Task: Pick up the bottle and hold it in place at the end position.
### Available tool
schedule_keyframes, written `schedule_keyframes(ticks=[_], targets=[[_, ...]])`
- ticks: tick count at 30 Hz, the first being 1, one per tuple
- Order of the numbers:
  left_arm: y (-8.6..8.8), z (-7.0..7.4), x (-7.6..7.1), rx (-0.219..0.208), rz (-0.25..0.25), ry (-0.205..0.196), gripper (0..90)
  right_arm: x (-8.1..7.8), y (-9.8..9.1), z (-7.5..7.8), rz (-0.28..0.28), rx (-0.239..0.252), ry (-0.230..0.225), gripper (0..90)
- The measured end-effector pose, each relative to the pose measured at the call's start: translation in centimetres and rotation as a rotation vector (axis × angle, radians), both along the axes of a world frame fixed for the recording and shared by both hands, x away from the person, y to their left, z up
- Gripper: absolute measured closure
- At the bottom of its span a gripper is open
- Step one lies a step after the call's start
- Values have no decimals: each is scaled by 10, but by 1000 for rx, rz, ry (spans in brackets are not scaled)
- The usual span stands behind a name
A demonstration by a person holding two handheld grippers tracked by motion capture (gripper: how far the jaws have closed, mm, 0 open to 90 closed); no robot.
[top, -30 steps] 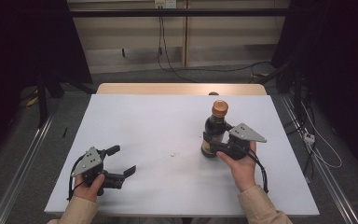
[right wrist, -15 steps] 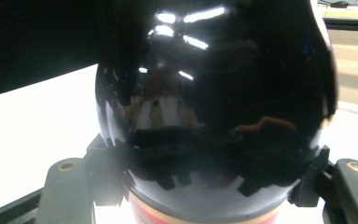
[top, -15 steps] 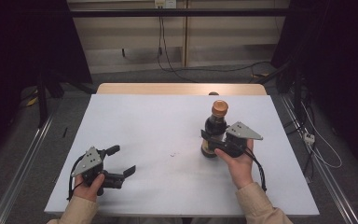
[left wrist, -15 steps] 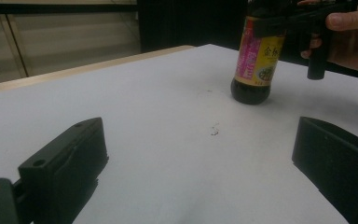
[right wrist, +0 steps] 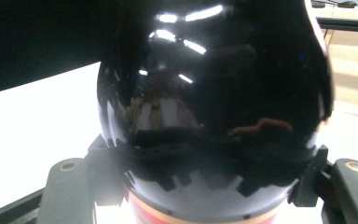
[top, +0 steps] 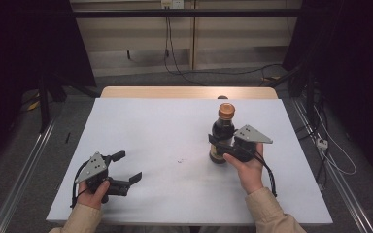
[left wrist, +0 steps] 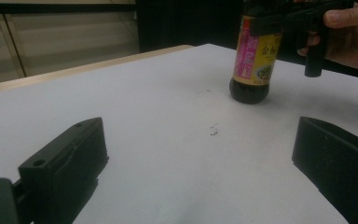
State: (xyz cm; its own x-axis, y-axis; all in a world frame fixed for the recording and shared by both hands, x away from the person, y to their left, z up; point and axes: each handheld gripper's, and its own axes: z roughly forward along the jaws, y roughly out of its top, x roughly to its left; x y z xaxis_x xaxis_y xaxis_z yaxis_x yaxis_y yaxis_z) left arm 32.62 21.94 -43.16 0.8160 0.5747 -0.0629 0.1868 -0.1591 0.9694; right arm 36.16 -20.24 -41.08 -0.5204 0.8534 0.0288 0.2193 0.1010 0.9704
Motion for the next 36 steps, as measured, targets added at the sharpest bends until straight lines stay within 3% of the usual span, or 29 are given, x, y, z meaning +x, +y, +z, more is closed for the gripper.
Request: schedule_keyframes(ticks=[5, 8, 16, 26, 36], targets=[[-1, 0, 0, 0, -3, -2, 29, 2, 2, 0, 15, 15, 13, 305], [-1, 0, 0, -2, -4, -3, 29, 4, 7, 1, 24, -7, -3, 306], [-3, 0, 0, -7, -12, -2, 29, 9, 19, 9, 45, 2, -23, 306], [-3, 0, 1, -10, -15, -1, 29, 21, 35, 12, 67, 16, -21, 306], [-2, 0, 0, -17, -9, 2, 29, 36, 50, 15, 78, -4, -34, 306]])
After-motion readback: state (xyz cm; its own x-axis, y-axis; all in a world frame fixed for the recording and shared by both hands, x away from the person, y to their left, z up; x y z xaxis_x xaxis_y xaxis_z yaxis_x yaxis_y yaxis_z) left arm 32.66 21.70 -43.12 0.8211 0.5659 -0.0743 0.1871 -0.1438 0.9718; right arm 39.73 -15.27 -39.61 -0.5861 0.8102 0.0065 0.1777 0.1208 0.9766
